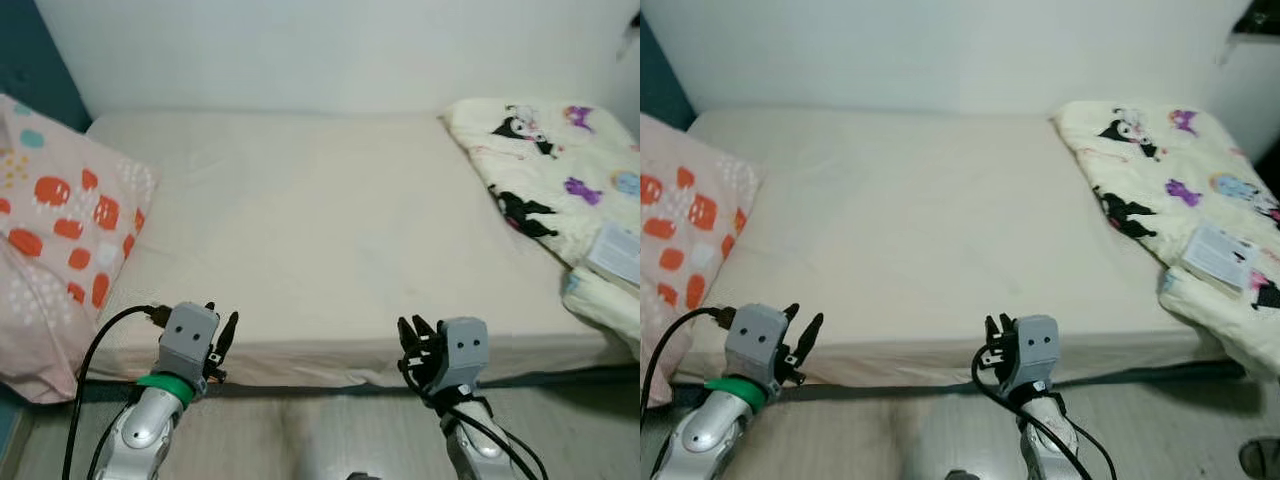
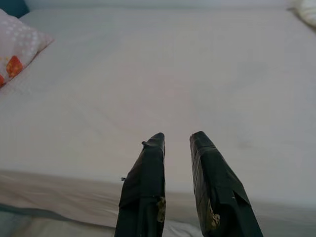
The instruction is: Clean up the room
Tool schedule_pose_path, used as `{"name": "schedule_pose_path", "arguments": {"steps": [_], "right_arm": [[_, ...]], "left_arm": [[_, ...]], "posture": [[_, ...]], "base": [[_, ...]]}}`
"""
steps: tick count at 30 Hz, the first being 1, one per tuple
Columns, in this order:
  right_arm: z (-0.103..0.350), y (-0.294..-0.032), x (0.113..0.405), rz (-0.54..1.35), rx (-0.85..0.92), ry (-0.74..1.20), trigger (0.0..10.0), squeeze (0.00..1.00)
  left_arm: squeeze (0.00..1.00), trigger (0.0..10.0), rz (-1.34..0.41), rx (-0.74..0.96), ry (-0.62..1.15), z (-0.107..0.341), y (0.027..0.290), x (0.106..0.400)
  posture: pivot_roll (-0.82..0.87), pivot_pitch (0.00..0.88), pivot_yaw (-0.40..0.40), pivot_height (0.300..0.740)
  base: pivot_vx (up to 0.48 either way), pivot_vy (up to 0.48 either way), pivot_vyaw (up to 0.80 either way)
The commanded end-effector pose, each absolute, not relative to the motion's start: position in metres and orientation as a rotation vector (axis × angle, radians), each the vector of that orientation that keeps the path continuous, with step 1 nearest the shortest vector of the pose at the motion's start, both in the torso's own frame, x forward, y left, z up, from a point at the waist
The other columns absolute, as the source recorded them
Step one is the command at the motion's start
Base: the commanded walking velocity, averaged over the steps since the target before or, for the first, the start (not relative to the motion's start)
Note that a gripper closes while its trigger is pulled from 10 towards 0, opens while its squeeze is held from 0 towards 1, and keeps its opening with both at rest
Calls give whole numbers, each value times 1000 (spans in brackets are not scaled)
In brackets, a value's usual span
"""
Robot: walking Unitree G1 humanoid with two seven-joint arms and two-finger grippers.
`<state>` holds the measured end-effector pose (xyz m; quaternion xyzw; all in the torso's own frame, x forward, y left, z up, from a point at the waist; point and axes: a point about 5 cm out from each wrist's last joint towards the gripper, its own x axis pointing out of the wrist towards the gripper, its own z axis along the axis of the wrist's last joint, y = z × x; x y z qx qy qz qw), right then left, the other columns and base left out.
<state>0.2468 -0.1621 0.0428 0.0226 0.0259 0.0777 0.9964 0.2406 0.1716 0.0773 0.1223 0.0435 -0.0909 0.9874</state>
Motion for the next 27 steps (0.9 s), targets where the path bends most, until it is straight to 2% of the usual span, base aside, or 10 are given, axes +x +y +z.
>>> {"name": "schedule_pose_path", "arguments": {"steps": [1,27], "right_arm": [[40,-163,243,139,68,69,10000,0],[41,-152,240,171,116,109,10000,0]], "left_arm": [[0,10000,-182,251,104,75,173,238],[0,10000,-128,204,150,82,173,249]], "posture": [[-89,25,21,740],[-95,40,43,740]], "base": [[0,-420,0],[0,-389,0]]}}
